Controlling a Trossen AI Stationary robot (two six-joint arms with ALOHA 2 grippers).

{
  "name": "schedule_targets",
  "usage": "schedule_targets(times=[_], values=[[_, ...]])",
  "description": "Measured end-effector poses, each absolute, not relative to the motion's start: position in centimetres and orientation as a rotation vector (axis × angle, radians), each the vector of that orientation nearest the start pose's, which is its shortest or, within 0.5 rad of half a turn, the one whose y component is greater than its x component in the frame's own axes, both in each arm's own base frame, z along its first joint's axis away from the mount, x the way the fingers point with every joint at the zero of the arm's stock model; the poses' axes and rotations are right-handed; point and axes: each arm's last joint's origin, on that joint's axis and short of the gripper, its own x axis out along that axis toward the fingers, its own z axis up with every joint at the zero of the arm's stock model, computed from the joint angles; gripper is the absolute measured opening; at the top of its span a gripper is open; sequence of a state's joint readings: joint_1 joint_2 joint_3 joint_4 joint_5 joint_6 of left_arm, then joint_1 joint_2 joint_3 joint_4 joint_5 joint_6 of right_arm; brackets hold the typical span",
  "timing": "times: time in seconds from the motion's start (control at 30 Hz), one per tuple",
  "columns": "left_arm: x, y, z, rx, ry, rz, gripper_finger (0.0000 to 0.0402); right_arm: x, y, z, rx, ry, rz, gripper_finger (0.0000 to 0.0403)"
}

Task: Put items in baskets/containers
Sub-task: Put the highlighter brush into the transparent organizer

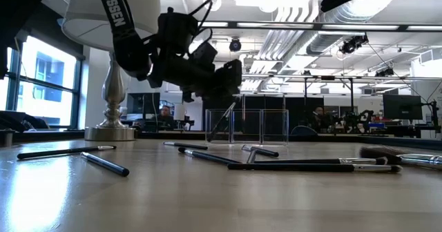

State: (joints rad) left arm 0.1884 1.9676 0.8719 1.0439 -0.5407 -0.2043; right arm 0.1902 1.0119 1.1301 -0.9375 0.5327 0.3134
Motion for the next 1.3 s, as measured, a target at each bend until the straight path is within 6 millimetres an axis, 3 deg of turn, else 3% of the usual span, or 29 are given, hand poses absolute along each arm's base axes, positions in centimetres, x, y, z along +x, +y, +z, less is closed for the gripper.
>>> schedule_targets(times=[0.23, 0.37, 0.57, 0.73, 0.93, 1.13, 1.3], values=[[37.3, 6.4, 17.5, -0.071, -0.209, 0.668, 0.0115, 17.9, 2.0, 34.8, 0.018, 0.717, -0.407, 0.0128], [37.3, 3.9, 19.7, 0.049, -0.267, 0.663, 0.0115, 17.9, 2.1, 34.7, 0.022, 0.725, -0.397, 0.0128], [37.4, 0.0, 22.9, 0.076, -0.259, 0.667, 0.0115, 17.8, 2.1, 34.3, 0.073, 0.767, -0.399, 0.0128], [38.6, -3.3, 23.6, 0.147, -0.018, 0.562, 0.01, 17.9, 2.2, 33.9, 0.146, 0.792, -0.441, 0.0128], [40.0, -7.1, 24.3, 0.132, 0.361, 0.329, 0.0013, 18.7, 2.4, 33.2, 0.286, 0.807, -0.484, 0.0128], [38.8, -7.4, 24.6, -0.055, 0.783, 0.284, 0.0004, 20.4, 3.2, 31.7, 0.275, 0.966, -0.32, 0.0113], [37.3, -7.8, 23.6, -0.173, 0.976, 0.286, 0.0003, 22.6, 3.7, 29.6, 0.366, 1.047, -0.406, 0.0055]])
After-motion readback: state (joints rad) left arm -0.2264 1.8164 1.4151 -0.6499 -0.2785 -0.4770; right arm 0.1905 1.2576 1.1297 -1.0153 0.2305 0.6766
